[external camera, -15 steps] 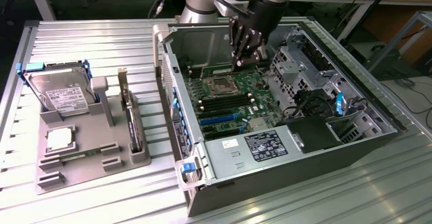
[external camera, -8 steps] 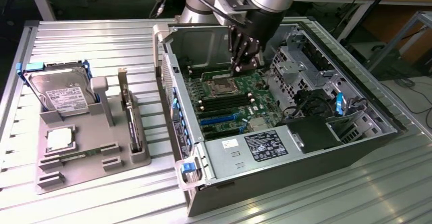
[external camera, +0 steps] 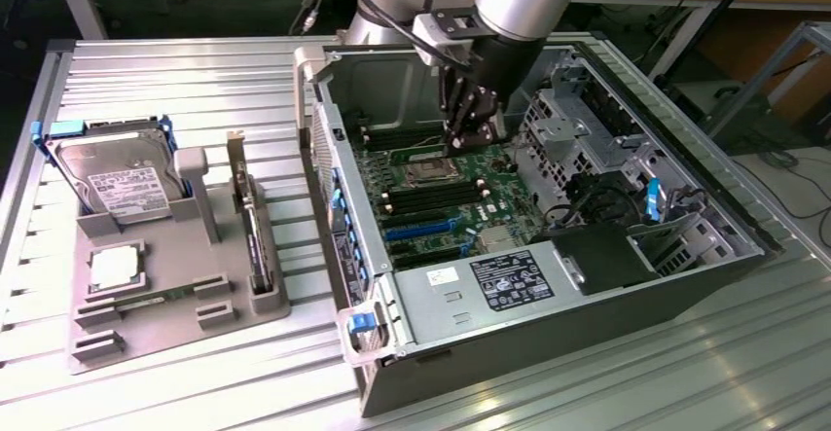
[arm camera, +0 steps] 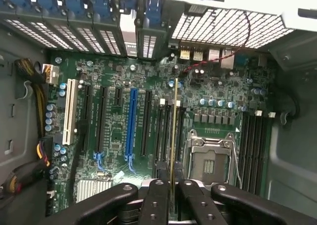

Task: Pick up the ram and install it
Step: 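Insert the ram into the slot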

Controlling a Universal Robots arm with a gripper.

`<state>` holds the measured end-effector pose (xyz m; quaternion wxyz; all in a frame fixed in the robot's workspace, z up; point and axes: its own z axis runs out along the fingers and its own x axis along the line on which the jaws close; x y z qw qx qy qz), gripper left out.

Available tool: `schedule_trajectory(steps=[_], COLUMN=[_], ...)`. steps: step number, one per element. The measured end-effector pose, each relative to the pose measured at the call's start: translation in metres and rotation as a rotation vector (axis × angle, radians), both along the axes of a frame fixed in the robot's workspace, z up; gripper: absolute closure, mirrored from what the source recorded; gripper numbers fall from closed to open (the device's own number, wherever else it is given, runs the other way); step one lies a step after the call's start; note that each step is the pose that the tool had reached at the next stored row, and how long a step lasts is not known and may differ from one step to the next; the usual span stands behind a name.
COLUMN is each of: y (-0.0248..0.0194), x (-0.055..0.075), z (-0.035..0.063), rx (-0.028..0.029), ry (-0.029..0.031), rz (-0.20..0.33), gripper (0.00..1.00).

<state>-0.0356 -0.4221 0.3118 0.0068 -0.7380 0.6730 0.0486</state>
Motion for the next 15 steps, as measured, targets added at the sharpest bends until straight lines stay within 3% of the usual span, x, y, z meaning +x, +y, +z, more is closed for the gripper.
schedule_trajectory(steps=[3, 5, 9, 15], y=[0.0, 0.0, 0.0, 0.0011], x=[0.003, 0.004, 0.005, 0.005], z=[-0.0059, -0.0131, -0.018, -0.024], rx=[0.0001, 0.0, 0.0001, -0.0026], ry=[0.0, 0.0, -0.0003, -0.0062], rz=[-0.011, -0.043, -0.091, -0.086], gripper=[0.86, 0.86, 0.86, 0.86])
